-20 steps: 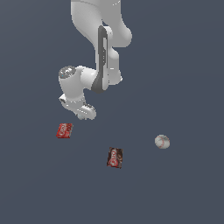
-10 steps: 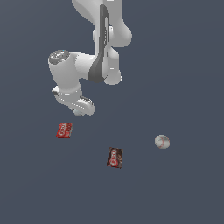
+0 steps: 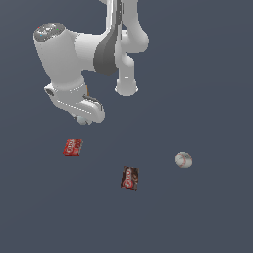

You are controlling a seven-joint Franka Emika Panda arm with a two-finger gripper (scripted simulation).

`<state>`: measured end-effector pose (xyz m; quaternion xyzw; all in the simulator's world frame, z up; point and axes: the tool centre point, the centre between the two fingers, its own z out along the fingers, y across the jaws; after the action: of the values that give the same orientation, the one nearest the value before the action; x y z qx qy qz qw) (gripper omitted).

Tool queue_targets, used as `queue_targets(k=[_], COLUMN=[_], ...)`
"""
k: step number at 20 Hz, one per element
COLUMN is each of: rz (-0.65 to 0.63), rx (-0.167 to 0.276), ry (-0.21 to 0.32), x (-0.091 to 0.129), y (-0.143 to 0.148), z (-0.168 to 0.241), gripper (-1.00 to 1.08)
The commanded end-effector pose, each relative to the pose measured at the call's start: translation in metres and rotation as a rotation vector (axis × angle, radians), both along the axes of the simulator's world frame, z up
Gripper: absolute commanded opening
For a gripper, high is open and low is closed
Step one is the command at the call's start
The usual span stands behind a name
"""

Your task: Pick up a designated object from a clutter of objects.

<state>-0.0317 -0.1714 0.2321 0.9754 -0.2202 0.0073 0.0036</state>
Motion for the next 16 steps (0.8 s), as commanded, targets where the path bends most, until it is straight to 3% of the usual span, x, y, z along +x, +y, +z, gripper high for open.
queue_targets(k=[1, 16], rz=[0.002, 0.010], rx=[0.001, 0.009], ry=[0.003, 0.011], x=[0.009, 0.054], y=[0.002, 0.008], z=[0.023, 0.121], gripper=[-1.00, -1.00])
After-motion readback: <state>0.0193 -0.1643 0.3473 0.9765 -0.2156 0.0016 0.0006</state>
